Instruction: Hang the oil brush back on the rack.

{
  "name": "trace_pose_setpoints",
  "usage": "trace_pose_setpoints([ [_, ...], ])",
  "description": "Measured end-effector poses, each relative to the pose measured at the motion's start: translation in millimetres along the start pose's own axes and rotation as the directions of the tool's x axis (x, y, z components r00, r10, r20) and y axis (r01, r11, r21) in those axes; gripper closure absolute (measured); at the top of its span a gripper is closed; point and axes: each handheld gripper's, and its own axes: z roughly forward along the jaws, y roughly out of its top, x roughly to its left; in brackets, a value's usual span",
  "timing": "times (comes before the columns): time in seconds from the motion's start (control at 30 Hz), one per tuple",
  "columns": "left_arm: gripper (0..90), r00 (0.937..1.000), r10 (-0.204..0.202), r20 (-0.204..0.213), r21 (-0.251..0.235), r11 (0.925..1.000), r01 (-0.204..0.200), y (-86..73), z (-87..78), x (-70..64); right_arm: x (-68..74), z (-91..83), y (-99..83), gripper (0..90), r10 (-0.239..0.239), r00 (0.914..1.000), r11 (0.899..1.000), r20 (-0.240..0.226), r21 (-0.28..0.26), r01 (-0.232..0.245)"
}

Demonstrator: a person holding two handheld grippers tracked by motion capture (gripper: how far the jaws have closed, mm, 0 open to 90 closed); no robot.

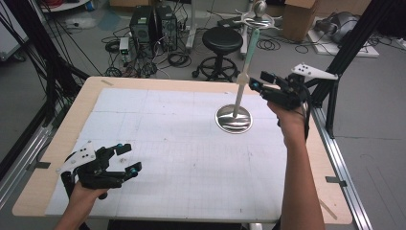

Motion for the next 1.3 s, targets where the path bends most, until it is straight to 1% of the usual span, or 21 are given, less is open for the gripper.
trace_pose_setpoints([
  [0.03, 20.2, 1.0, 0.0, -0.001, -0.002, 1.0, 0.0, -0.1, 0.2, 0.8, 1.9, -5.1, -4.6, 33.3, -0.02, 0.9997, 1.0, 0.01, 0.009, 0.02],
  [0.1, 19.9, 1.0, 0.005, -0.005, -0.006, 1.0, -0.005, -0.3, 0.4, 3.2, 7.8, -15.5, -15.5, 25.7, -0.041, 0.9985, 0.999, 0.037, 0.022, 0.04],
  [0.17, 19.4, 0.9999, -0.001, -0.012, -0.007, 1.0, 0.001, -0.9, 1.0, 5.3, 13.8, -26.0, -28.9, 21.0, -0.043, 0.9975, 0.999, 0.057, 0.021, 0.042],
  [0.23, 18.8, 0.9999, -0.002, -0.016, -0.01, 0.9999, 0.001, -1.9, 1.9, 6.9, 22.0, -35.8, -44.3, 16.6, -0.048, 0.9939, 0.998, 0.1, 0.033, 0.045],
  [0.27, 18.8, 0.9999, 0.004, -0.016, -0.006, 1.0, -0.004, -2.3, 1.9, 7.6, 26.3, -40.3, -52.6, 16.3, -0.055, 0.9911, 0.998, 0.121, 0.039, 0.05],
  [0.33, 18.8, 0.9999, -0.004, -0.017, -0.012, 0.9999, 0.003, -4.3, 2.0, 8.1, 34.8, -50.1, -69.5, 16.3, -0.076, 0.9878, 0.996, 0.136, 0.057, 0.068],
  [0.4, 18.8, 0.9998, 0.006, -0.017, 0.002, 1.0, -0.006, -6.4, 2.1, 9.1, 43.1, -60.4, -88.1, 16.3, -0.094, 0.9863, 0.994, 0.136, 0.068, 0.085],
  [0.47, 18.9, 0.9998, 0.003, -0.02, -0.003, 1.0, -0.003, -7.8, 1.5, 9.9, 50.6, -70.0, -106.8, 16.3, -0.109, 0.9838, 0.992, 0.142, 0.085, 0.098],
  [0.57, 18.9, 0.9997, -0.001, -0.025, -0.019, 0.9998, 0.001, -8.2, 1.5, 10.3, 61.2, -83.3, -131.4, 16.3, -0.111, 0.9805, 0.989, 0.162, 0.115, 0.093],
  [0.6, 18.9, 0.9998, -0.004, -0.022, -0.019, 0.9998, 0.003, -8.4, 1.9, 9.8, 64.6, -88.0, -138.4, 16.3, -0.113, 0.9802, 0.989, 0.163, 0.111, 0.095],
  [0.67, 19.0, 0.9997, 0.007, -0.022, -0.018, 0.9998, -0.008, -9.0, 2.0, 9.2, 72.4, -98.0, -149.3, 16.3, -0.11, 0.9783, 0.99, 0.175, 0.11, 0.092],
  [0.73, 19.0, 0.9997, 0.006, -0.023, -0.017, 0.9998, -0.006, -9.9, 1.1, 9.2, 78.9, -107.7, -157.5, 16.3, -0.109, 0.9758, 0.991, 0.19, 0.098, 0.092],
  [0.77, 19.0, 0.9997, 0.003, -0.025, -0.022, 0.9998, -0.004, -10.4, 0.3, 9.3, 80.8, -110.5, -159.1, 16.3, -0.108, 0.9755, 0.99, 0.192, 0.105, 0.089],
  [0.8, 19.0, 0.9996, 0.003, -0.028, -0.027, 0.9996, -0.003, -10.7, -0.6, 9.4, 84.1, -115.1, -160.5, 16.3, -0.121, 0.9739, 0.988, 0.192, 0.116, 0.1],
  [0.83, 19.0, 0.9996, -0.004, -0.027, -0.033, 0.9995, 0.003, -11.1, -1.4, 9.0, 86.8, -119.3, -161.4, 16.3, -0.125, 0.9723, 0.988, 0.197, 0.118, 0.103],
  [0.9, 19.2, 0.9996, 0.003, -0.027, -0.03, 0.9995, -0.004, -12.2, -2.6, 8.2, 91.0, -129.3, -163.6, 16.3, -0.128, 0.9706, 0.988, 0.204, 0.114, 0.107],
  [1.03, 19.4, 0.9994, 0.012, -0.033, -0.015, 0.9998, -0.013, -16.1, -4.0, 4.9, 93.7, -149.6, -173.5, 16.3, -0.094, 0.9667, 0.993, 0.238, 0.092, 0.073],
  [1.1, 19.4, 0.9995, 0.011, -0.03, -0.018, 0.9998, -0.012, -16.5, -5.0, 4.2, 93.5, -157.6, -177.8, 16.3, -0.074, 0.9659, 0.995, 0.248, 0.088, 0.053],
  [1.17, 19.5, 0.9995, 0.009, -0.032, -0.026, 0.9996, -0.01, -16.7, -5.7, 3.6, 92.3, -163.7, -178.8, 16.3, -0.062, 0.9658, 0.996, 0.252, 0.073, 0.045],
  [1.23, 19.4, 0.9995, 0.007, -0.029, -0.024, 0.9997, -0.008, -17.1, -6.4, 2.9, 89.7, -167.5, -178.0, 16.3, -0.039, 0.9643, 0.999, 0.262, 0.045, 0.029],
  [1.3, 19.4, 0.9995, 0.008, -0.03, -0.026, 0.9996, -0.009, -16.9, -6.9, 2.2, 88.2, -169.0, -177.6, 16.3, -0.034, 0.9623, 0.999, 0.27, 0.037, 0.025],
])
